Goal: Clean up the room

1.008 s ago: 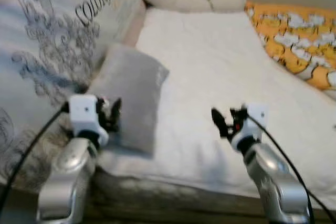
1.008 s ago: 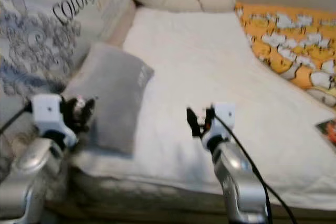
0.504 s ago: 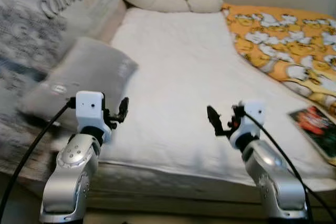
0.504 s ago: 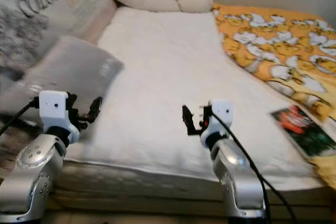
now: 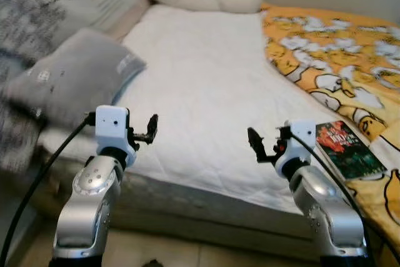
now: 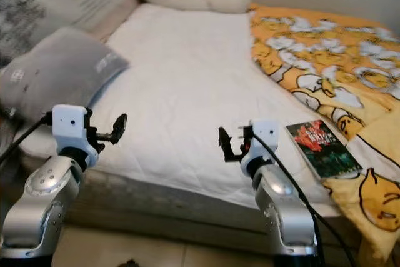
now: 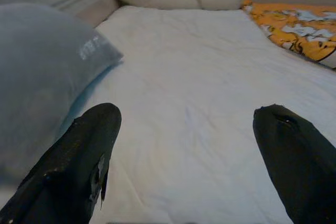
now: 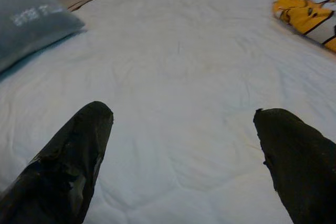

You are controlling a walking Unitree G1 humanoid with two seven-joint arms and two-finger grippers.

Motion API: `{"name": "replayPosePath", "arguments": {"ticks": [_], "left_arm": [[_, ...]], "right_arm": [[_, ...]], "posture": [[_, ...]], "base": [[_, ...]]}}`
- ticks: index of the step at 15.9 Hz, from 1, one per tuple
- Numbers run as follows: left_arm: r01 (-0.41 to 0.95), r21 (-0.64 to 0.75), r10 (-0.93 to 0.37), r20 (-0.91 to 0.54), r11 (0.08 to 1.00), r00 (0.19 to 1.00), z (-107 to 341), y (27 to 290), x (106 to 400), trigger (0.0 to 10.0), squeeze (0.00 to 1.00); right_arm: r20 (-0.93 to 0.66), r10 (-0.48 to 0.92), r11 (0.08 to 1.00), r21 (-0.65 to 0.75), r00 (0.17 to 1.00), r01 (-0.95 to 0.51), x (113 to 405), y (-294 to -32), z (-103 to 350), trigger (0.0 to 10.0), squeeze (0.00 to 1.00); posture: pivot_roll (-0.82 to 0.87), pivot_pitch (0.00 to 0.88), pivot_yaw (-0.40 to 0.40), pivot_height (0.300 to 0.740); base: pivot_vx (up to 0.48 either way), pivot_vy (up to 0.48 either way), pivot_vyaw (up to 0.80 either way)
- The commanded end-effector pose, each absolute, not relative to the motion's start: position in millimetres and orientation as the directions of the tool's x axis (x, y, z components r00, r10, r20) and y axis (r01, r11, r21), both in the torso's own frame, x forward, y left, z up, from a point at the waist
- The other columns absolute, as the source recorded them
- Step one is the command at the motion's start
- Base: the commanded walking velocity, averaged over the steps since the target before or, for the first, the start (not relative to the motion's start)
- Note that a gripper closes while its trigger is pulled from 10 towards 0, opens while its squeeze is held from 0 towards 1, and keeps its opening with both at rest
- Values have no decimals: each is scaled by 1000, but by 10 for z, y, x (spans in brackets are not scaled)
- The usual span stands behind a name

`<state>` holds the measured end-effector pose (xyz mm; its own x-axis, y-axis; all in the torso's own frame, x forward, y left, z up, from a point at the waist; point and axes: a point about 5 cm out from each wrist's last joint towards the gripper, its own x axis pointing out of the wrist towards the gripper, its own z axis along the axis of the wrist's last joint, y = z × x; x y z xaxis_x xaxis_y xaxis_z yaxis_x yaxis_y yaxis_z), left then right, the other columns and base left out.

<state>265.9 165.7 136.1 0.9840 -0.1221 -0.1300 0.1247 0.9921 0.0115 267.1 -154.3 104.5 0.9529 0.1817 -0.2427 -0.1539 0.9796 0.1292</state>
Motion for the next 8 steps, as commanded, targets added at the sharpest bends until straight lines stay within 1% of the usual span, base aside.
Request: {"name": "replayPosePath", "arguments": {"ticks": [1,3,5,7,8], "left_arm": [[151,15,-149,-124,988,981,1372,1583,2677,10000,1000],[155,18,-151,-125,988,981,1367,1579,2688,10000,1000],[153,17,-150,-126,988,981,1359,1583,2687,10000,1000],[151,15,-147,-128,988,981,1350,1580,2686,10000,1000],[142,5,-140,-131,990,981,1338,1576,2682,10000,1000]], "right_arm": [[-256,144,986,122,956,-116,2671,-1645,1034,10000,1000],[-258,136,987,121,957,-108,2675,-1656,1031,10000,1000],[-259,135,987,119,956,-107,2676,-1658,1031,10000,1000],[-256,133,988,114,958,-107,2682,-1661,1039,10000,1000],[-254,130,988,114,958,-104,2684,-1664,1043,10000,1000]], "posture": [[40,0,-1,740],[39,0,-1,740],[39,0,-2,740],[38,0,-3,740],[38,0,-5,740]], "base": [[0,-480,800],[0,-480,697],[0,-480,422],[0,-480,0],[0,-262,0]]}}
